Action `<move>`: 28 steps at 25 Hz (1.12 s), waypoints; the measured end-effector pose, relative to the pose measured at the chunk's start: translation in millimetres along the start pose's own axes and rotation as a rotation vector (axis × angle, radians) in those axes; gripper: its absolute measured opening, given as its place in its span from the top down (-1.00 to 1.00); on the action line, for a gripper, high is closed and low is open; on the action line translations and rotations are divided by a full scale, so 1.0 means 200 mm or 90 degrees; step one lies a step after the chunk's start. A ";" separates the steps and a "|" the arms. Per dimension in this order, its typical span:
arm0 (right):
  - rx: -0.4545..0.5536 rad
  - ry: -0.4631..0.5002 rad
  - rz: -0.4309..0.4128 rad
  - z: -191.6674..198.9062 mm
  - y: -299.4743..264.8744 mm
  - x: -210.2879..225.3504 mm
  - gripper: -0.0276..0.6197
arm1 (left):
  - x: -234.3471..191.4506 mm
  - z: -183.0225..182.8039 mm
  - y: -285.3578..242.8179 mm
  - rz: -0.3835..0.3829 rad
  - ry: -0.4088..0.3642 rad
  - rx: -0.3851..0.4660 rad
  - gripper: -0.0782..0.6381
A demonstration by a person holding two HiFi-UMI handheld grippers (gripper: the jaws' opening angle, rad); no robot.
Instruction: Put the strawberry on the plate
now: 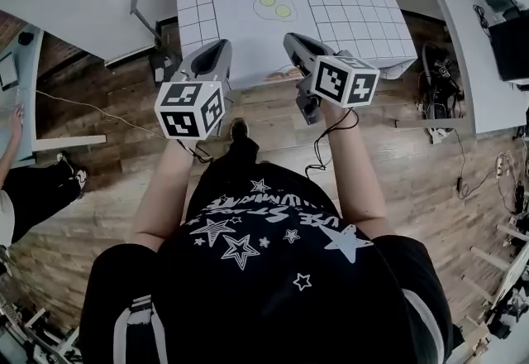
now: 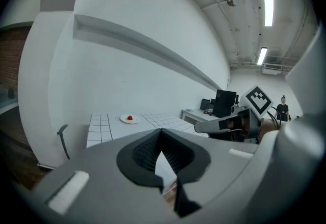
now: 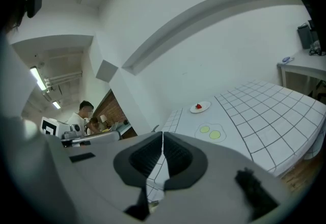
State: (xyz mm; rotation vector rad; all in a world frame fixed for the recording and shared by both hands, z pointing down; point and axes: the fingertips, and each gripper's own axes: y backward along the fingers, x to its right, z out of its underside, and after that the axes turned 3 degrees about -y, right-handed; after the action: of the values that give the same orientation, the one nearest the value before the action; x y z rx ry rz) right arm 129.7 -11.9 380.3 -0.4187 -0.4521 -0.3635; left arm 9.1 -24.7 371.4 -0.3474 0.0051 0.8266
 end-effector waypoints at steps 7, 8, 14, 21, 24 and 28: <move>-0.005 0.018 -0.030 0.24 0.10 -0.17 0.86 | 0.07 0.23 0.32 -0.038 0.001 0.000 0.76; -0.004 0.015 -0.037 0.26 0.10 -0.20 0.87 | 0.06 0.26 0.37 -0.048 0.002 -0.001 0.76; 0.023 0.001 -0.053 0.24 0.16 -0.27 0.87 | 0.05 0.26 0.53 -0.091 0.015 -0.010 0.76; 0.025 0.022 -0.023 0.29 0.16 -0.32 0.87 | 0.02 0.27 0.58 -0.070 0.011 -0.007 0.76; 0.022 0.020 -0.009 0.32 0.13 -0.35 0.87 | 0.00 0.25 0.61 -0.051 0.006 0.003 0.76; 0.023 0.024 0.015 0.33 0.09 -0.43 0.87 | -0.08 0.25 0.68 -0.033 0.008 0.006 0.76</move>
State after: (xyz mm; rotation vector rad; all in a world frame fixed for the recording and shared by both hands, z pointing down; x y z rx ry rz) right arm 42.3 55.2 386.6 -0.3814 -0.4153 -0.3392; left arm -106.7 63.2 379.8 -0.3428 0.0112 0.7732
